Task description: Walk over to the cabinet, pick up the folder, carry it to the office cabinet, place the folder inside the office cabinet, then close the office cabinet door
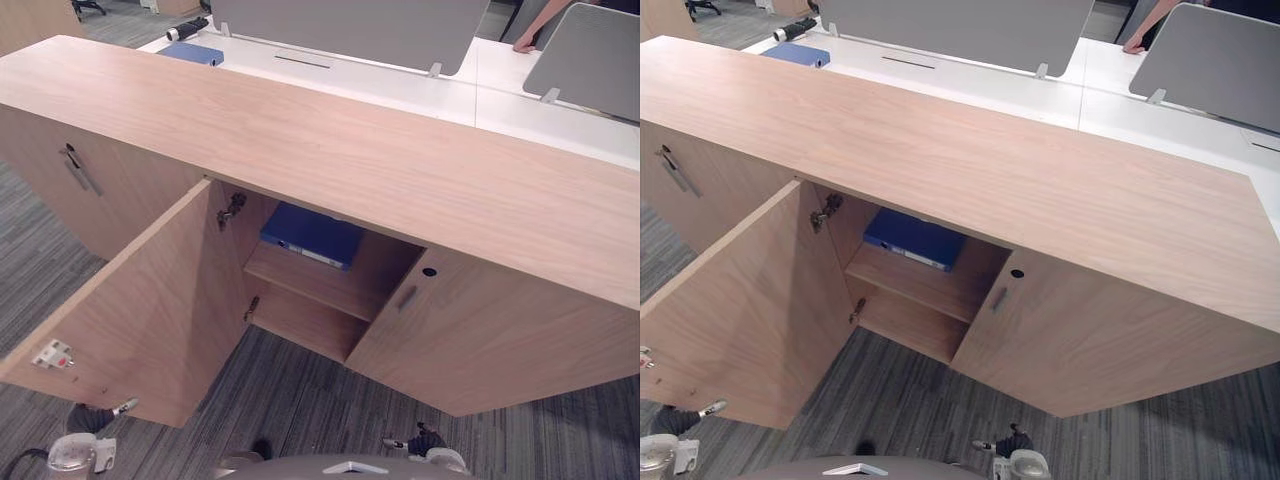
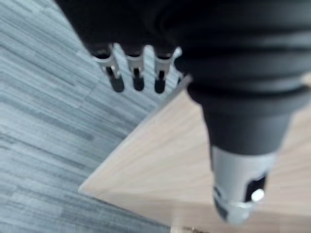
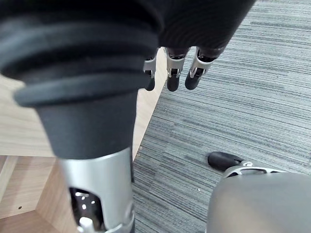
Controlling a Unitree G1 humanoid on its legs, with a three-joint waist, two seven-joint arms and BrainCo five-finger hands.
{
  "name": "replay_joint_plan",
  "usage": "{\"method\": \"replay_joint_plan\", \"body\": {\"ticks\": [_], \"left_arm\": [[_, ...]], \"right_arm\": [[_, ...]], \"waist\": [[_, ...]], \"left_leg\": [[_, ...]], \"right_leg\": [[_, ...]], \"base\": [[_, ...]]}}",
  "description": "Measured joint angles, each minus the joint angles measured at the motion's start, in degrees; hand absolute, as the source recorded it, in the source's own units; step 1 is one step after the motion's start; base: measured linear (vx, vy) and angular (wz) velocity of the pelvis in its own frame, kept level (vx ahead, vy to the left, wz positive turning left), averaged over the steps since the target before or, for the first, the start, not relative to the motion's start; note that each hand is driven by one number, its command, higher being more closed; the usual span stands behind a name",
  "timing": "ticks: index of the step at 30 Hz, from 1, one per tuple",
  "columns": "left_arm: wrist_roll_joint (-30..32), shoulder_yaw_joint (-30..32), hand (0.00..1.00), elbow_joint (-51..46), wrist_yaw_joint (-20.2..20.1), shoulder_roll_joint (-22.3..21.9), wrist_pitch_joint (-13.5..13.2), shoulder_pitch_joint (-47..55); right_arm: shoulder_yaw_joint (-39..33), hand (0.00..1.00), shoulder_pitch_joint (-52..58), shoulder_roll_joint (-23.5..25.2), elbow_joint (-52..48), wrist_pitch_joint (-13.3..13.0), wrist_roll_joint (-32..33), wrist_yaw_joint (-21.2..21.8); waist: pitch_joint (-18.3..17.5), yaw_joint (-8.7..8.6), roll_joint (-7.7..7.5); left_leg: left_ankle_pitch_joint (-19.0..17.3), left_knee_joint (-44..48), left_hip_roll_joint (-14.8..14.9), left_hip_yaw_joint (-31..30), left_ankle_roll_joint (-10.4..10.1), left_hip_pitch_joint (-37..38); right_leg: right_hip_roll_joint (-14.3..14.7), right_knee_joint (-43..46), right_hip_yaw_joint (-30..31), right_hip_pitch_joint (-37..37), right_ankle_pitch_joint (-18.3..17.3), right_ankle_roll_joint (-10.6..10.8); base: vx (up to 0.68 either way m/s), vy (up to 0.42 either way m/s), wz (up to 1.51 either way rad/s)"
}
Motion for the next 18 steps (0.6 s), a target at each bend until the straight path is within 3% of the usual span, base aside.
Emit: {"method": "replay_joint_plan", "body": {"ticks": [6, 8, 15, 18], "left_arm": [[2.1, -7.28, 0.0, -0.06, -2.84, -3.71, 0.6, 2.26], [3.02, -12.01, 0.0, -1.24, -5.22, -4.64, 0.61, 2.25], [5.47, -20.49, 0.0, -3.53, -6.64, -8.71, 0.25, 2.56], [5.6, -23.64, 0.0, -3.69, -7.08, -10.31, 0.14, 1.33]], "right_arm": [[0.0, 0.0, 0.51, -0.69, -0.99, 0.02, -0.01, 0.02], [0.1, 0.0, 0.87, -0.95, -2.27, 0.02, -0.02, 0.05], [1.05, 0.0, 0.97, -1.07, -2.44, 0.05, -0.05, 0.03], [1.2, 0.0, 0.96, -1.06, -2.69, 0.09, -0.06, 0.02]], "waist": [[-0.25, -0.53, 1.48], [-0.3, -1.63, 2.33], [-0.42, -2.94, 2.48], [-0.53, -4.27, 2.65]], "left_leg": [[0.05, 0.0, 0.18, 2.37, 0.06, -0.46], [0.1, 0.0, 0.18, 3.27, 0.13, -0.37], [0.18, 0.0, 0.69, 5.55, 0.05, 0.22], [0.37, -0.01, 0.78, 6.38, -0.07, -0.38]], "right_leg": [[0.01, -0.52, 2.61, -1.52, 1.17, 0.15], [0.0, -0.66, 3.66, -1.77, 1.54, 0.1], [0.52, -1.43, 6.4, -2.46, 2.41, 0.34], [0.71, -1.47, 7.61, -3.56, 2.67, 0.68]], "base": [[-0.07, -0.001, -0.21], [-0.06, 0.005, -0.23], [-0.06, -0.007, -0.18], [-0.05, -0.007, -0.17]]}}
